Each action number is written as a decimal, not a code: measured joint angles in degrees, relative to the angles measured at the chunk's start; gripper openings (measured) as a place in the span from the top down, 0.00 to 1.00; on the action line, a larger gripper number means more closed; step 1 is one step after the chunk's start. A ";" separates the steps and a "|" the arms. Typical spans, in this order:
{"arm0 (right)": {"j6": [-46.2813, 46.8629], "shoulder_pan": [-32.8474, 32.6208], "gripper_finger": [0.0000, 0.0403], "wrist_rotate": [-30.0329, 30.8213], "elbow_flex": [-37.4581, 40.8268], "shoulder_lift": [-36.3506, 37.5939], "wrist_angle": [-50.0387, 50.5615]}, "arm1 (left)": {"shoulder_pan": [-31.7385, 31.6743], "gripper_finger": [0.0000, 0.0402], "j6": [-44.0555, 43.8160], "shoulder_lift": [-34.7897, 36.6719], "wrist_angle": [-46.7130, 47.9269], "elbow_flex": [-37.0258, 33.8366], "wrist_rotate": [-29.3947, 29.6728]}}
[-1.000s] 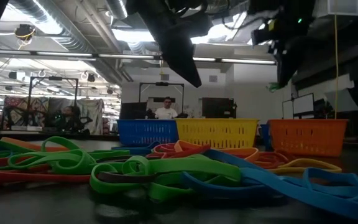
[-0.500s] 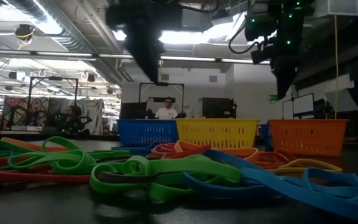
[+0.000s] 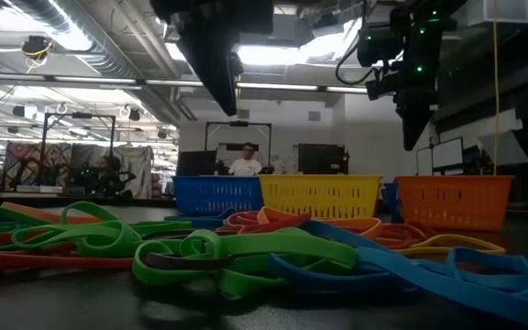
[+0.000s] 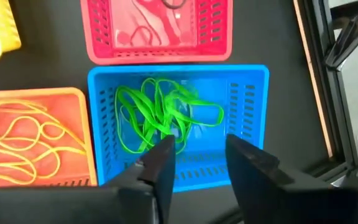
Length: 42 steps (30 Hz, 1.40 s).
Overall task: Sort rubber bands into baskets
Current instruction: Put the blue rubber band into the transparent orange basket
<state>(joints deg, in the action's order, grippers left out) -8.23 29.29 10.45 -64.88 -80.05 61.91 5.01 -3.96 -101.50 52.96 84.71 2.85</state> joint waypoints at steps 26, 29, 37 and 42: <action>0.00 -0.03 0.62 -1.10 0.00 0.02 -0.92 | -1.22 0.71 -2.76 -17.18 -4.58 0.00 0.83; 0.00 -0.03 0.62 -2.29 0.00 0.02 -0.74 | -1.42 0.71 -2.85 -17.48 -3.49 -0.02 0.81; 0.35 -0.06 0.62 -18.00 0.00 0.02 -0.46 | -1.35 0.93 0.19 -17.41 -3.53 0.00 -0.74; 1.18 -0.08 0.62 -25.37 0.00 0.02 -0.48 | -1.37 0.98 1.07 -17.39 -3.53 0.00 -0.83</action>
<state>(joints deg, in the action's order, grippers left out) -7.05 29.21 -14.92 -64.88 -80.03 61.43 3.64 -2.89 -118.89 49.43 84.71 2.02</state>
